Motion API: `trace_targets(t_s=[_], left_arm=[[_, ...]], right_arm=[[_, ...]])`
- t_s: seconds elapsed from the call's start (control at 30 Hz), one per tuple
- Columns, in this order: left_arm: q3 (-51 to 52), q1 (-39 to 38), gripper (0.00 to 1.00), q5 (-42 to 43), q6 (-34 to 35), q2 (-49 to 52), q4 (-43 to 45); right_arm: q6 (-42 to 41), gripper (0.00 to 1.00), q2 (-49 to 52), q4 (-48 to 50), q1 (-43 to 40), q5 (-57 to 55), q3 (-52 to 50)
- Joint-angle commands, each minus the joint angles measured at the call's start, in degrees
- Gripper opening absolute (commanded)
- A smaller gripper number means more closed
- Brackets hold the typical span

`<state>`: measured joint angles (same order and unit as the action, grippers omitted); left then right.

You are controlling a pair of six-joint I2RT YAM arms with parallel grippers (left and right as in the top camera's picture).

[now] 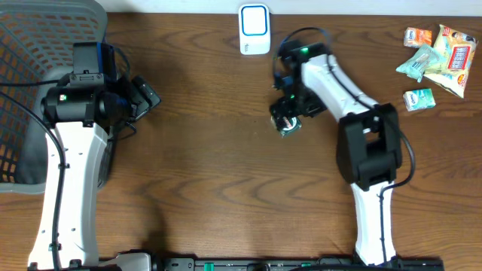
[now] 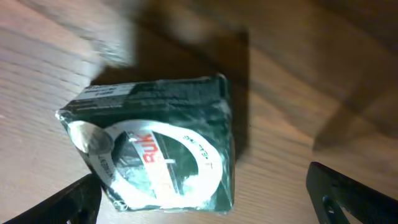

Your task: Scan the item barcode

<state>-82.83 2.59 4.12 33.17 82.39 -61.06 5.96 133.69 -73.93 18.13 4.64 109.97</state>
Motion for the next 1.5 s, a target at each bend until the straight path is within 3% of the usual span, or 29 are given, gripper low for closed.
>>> trace_targets(t_s=[0.0, 0.17, 0.33, 0.63, 0.83, 1.07, 1.3, 1.47], left_arm=[[0.07, 0.28, 0.98, -0.74, 0.07, 0.04, 0.02], [0.07, 0.28, 0.98, -0.74, 0.07, 0.04, 0.0], [0.07, 0.28, 0.98, -0.74, 0.07, 0.04, 0.02], [0.07, 0.28, 0.98, -0.74, 0.07, 0.04, 0.02], [0.07, 0.28, 0.98, -0.74, 0.07, 0.04, 0.0], [0.07, 0.28, 0.98, -0.74, 0.07, 0.04, 0.0], [0.07, 0.28, 0.98, -0.74, 0.07, 0.02, 0.0], [0.07, 0.28, 0.98, -0.74, 0.07, 0.04, 0.0]], right_arm=[[4.46, 0.99, 0.57, -0.39, -2.51, 6.21, 0.9], [4.48, 0.98, 0.57, -0.63, -3.41, 7.06, 0.46], [7.54, 0.89, 0.57, -0.11, -2.21, 6.86, -0.9], [9.51, 0.94, 0.57, 2.75, 1.01, 0.11, -6.27], [5.07, 0.79, 0.59, 7.74, 2.1, -4.85, -10.93], [-1.01, 0.7, 0.57, 10.58, 2.19, -4.9, -12.61], [-1.18, 0.7, -0.02, 10.27, 2.71, -4.94, -11.52], [-1.18, 0.64, -1.6, 9.51, 2.93, -4.92, -9.49]])
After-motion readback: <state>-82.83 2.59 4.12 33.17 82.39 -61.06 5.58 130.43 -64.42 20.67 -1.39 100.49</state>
